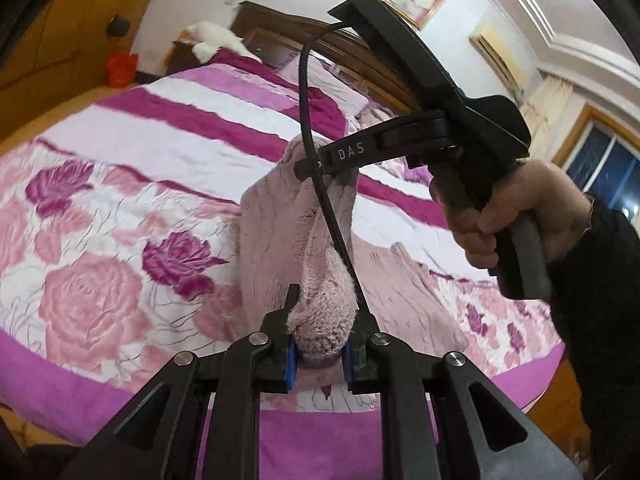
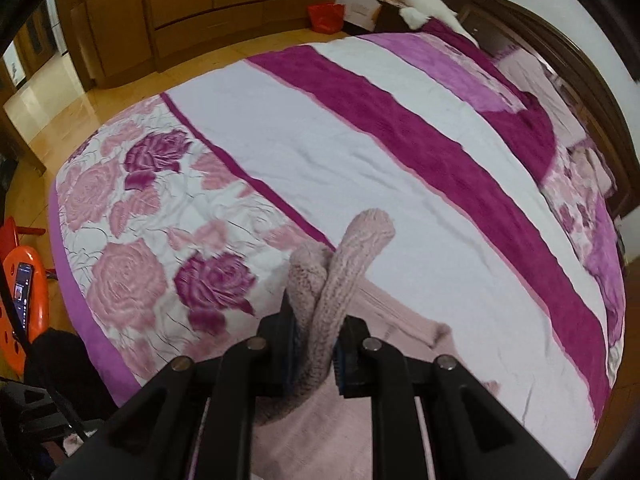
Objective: Fold small clothes
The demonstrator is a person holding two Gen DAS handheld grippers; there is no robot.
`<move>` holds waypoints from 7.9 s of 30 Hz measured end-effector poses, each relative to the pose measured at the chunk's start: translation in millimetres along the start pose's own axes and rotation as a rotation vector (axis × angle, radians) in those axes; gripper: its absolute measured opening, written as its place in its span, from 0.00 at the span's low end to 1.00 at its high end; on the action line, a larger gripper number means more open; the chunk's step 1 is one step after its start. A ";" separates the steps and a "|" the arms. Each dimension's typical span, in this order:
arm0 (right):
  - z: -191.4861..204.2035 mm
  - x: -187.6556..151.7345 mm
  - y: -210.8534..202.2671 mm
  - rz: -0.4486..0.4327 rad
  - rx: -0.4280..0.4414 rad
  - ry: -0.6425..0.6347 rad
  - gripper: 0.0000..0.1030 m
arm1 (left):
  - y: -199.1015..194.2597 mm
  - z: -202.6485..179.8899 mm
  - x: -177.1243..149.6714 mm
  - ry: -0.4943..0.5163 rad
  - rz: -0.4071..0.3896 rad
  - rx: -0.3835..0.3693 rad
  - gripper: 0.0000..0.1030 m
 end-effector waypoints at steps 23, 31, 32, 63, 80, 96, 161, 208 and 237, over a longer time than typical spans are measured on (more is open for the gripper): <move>-131.7 -84.2 -43.7 -0.026 -0.114 0.104 0.14 | 68.9 -143.3 -25.4 0.262 0.129 -0.056 0.00; -164.7 -114.4 -50.7 -0.022 -0.133 0.088 0.14 | 93.9 -182.9 -45.1 0.303 0.167 -0.082 0.00; -170.7 -118.2 -51.0 -0.023 -0.134 0.100 0.14 | 97.2 -186.8 -47.0 0.304 0.170 -0.079 0.00; -249.8 -231.6 -2.9 0.036 -0.165 0.321 0.15 | 175.5 -236.1 -124.2 0.348 0.355 -0.073 0.00; -245.9 -228.5 -48.4 0.086 -0.401 0.315 0.73 | 78.6 -205.0 -110.5 0.227 0.396 -0.220 0.35; -183.7 -296.1 -77.1 -0.191 -0.218 0.695 0.76 | 20.3 -118.8 -109.1 0.174 0.416 -0.307 0.28; -169.0 -314.8 -99.3 -0.249 -0.380 0.764 0.82 | 88.9 -71.5 -33.8 0.140 0.257 -0.001 0.03; -277.0 -264.5 -22.0 -0.472 -0.055 0.784 0.25 | 231.1 -50.9 51.3 0.113 0.172 -0.051 0.00; -395.5 -206.8 66.4 -0.562 -0.101 0.865 0.22 | 407.1 -35.6 103.0 0.270 0.136 -0.023 0.00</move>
Point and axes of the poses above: each gripper's, at about its wrist camera, not at the fingertips, and y roughly the way its jaws point, z to its left, x to its top, the point moved 1 cm from there along y, roughly the way its jaws point, and after that the axes turned 14 degrees about -z, right-handed, at the moved point
